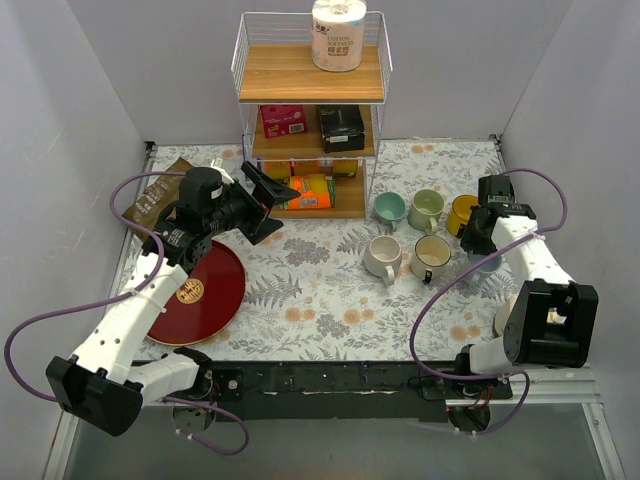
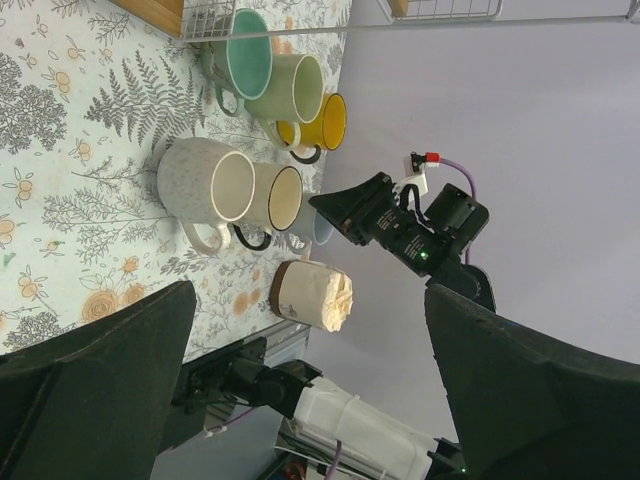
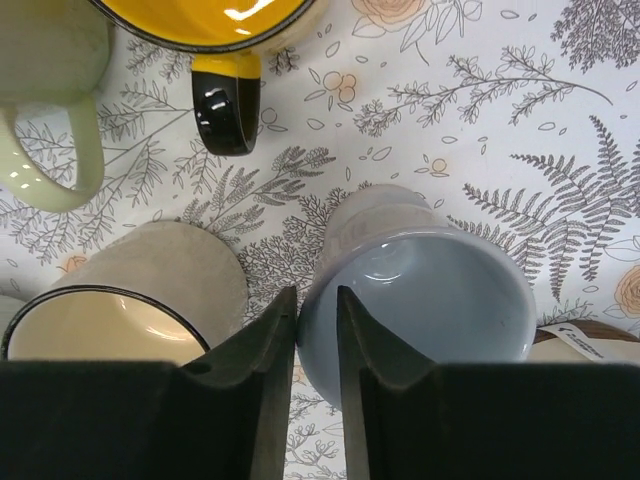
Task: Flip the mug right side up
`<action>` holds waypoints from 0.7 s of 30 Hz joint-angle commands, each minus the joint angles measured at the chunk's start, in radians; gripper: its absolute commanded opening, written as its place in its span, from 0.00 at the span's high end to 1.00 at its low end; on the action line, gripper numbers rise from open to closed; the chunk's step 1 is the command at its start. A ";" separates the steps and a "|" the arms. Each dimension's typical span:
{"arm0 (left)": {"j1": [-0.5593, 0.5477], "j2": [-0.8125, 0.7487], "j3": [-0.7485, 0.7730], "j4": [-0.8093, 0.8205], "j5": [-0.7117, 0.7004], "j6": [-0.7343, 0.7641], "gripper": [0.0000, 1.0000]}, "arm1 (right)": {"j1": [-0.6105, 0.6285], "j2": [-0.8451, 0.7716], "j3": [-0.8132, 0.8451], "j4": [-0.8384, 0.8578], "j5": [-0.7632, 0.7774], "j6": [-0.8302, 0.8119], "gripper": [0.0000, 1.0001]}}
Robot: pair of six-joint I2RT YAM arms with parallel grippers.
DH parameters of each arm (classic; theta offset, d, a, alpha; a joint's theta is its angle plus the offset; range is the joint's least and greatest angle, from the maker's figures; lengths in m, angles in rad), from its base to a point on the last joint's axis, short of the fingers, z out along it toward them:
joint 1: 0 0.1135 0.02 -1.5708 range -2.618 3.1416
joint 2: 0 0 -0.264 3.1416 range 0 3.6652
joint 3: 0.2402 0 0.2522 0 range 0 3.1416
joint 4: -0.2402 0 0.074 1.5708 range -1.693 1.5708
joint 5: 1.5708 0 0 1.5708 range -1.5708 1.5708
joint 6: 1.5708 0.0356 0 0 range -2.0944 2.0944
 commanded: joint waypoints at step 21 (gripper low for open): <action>0.006 -0.076 0.092 -0.269 -0.218 0.181 0.02 | -0.011 -0.352 0.306 -0.198 -0.104 0.118 0.01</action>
